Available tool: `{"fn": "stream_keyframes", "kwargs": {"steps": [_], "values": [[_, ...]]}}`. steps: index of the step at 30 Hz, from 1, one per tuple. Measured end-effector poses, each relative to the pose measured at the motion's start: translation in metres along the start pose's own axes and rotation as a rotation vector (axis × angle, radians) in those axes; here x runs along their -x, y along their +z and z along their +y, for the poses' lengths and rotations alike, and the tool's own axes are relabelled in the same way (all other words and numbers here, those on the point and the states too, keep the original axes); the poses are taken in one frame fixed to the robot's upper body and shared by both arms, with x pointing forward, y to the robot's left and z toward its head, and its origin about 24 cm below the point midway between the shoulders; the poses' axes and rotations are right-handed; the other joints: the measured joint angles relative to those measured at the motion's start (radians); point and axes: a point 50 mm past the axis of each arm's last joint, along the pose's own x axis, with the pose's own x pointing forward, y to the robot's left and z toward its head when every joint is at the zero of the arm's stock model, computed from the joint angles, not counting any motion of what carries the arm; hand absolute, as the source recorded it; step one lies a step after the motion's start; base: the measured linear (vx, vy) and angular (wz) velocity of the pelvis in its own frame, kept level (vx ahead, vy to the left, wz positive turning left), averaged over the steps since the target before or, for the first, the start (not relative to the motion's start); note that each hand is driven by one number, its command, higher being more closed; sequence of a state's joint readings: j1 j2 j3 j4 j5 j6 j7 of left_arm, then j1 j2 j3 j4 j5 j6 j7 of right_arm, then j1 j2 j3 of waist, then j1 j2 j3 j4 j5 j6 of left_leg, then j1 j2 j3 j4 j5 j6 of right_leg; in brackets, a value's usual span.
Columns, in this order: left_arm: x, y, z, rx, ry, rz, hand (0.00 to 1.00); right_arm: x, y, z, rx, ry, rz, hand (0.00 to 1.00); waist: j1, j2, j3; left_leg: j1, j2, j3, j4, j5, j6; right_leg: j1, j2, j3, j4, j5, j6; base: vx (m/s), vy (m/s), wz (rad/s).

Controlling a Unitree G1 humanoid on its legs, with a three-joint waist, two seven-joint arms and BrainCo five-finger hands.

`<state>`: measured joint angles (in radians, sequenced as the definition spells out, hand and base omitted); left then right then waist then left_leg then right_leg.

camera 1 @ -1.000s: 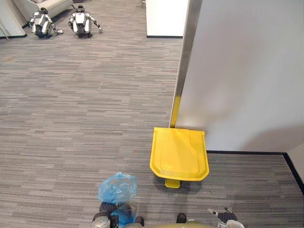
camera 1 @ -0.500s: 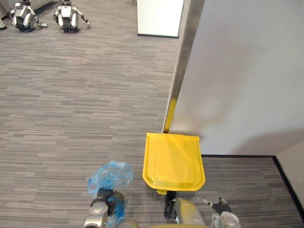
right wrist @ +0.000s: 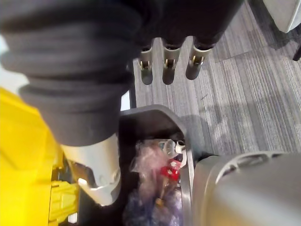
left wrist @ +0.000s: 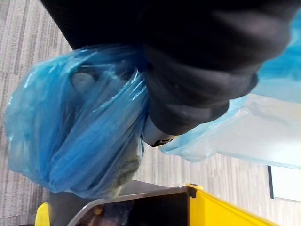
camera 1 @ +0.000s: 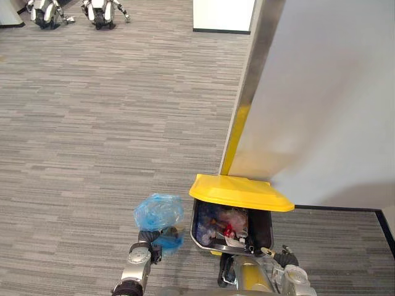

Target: Gather rubbish on tea table into small bin, then transfer packed bag to large trash can.

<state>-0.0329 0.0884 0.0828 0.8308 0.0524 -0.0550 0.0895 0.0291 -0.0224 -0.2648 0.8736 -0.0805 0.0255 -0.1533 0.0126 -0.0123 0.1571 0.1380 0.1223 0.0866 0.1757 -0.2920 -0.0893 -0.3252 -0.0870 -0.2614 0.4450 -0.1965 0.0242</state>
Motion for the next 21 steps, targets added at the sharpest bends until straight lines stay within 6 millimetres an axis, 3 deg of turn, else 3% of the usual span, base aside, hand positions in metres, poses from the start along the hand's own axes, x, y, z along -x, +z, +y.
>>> {"fn": "stream_keyframes", "kwargs": {"steps": [4,6,11,13,16,18,21], "values": [[0.002,-0.002,-0.003,-0.031,-0.020,-0.002,1.00,0.002,0.013,0.017,0.073,0.068,-0.066,0.00,0.003,0.008,-0.029,-0.069,-0.001,-0.030,0.003,0.013,-0.006,-0.033,-0.004,-0.024,-0.034,0.027,-0.005,-0.07,0.001,0.21],[0.002,0.003,-0.002,-0.045,-0.022,-0.028,1.00,0.004,0.035,0.030,0.104,0.110,-0.153,0.00,0.004,0.010,-0.031,-0.098,-0.002,-0.038,0.006,0.023,-0.013,-0.055,-0.010,-0.033,-0.035,0.036,-0.018,-0.03,-0.016,0.22],[0.004,0.031,-0.002,-0.053,-0.026,-0.163,1.00,0.019,0.118,0.068,0.160,0.220,-0.472,0.00,0.010,0.016,-0.029,-0.179,0.008,-0.044,0.025,0.060,-0.035,-0.089,-0.018,-0.072,-0.055,0.054,-0.042,-0.03,-0.057,0.23],[0.006,0.041,-0.006,-0.048,-0.038,-0.212,1.00,0.028,0.142,0.081,0.180,0.254,-0.573,0.00,0.026,0.016,-0.029,-0.211,0.016,-0.043,0.049,0.060,-0.036,-0.102,-0.016,-0.082,-0.056,0.058,-0.049,-0.08,-0.066,0.17],[0.009,0.053,-0.008,-0.020,-0.046,-0.273,1.00,0.039,0.171,0.094,0.222,0.281,-0.684,0.00,0.040,0.016,-0.023,-0.240,0.018,-0.042,0.059,0.060,-0.035,-0.120,-0.015,-0.085,-0.062,0.068,-0.053,-0.09,-0.052,0.08],[0.012,0.064,-0.009,-0.002,-0.044,-0.323,1.00,0.048,0.190,0.100,0.253,0.298,-0.756,0.00,0.058,0.014,-0.005,-0.256,0.018,-0.037,0.075,0.058,-0.033,-0.127,-0.010,-0.078,-0.075,0.079,-0.037,-0.12,-0.036,-0.06],[0.015,0.077,-0.007,0.033,-0.044,-0.386,1.00,0.055,0.214,0.099,0.280,0.292,-0.838,0.00,0.059,0.015,0.017,-0.272,0.019,-0.038,0.083,0.051,-0.022,-0.134,0.007,-0.062,-0.094,0.096,-0.020,-0.10,-0.045,-0.05]]}}
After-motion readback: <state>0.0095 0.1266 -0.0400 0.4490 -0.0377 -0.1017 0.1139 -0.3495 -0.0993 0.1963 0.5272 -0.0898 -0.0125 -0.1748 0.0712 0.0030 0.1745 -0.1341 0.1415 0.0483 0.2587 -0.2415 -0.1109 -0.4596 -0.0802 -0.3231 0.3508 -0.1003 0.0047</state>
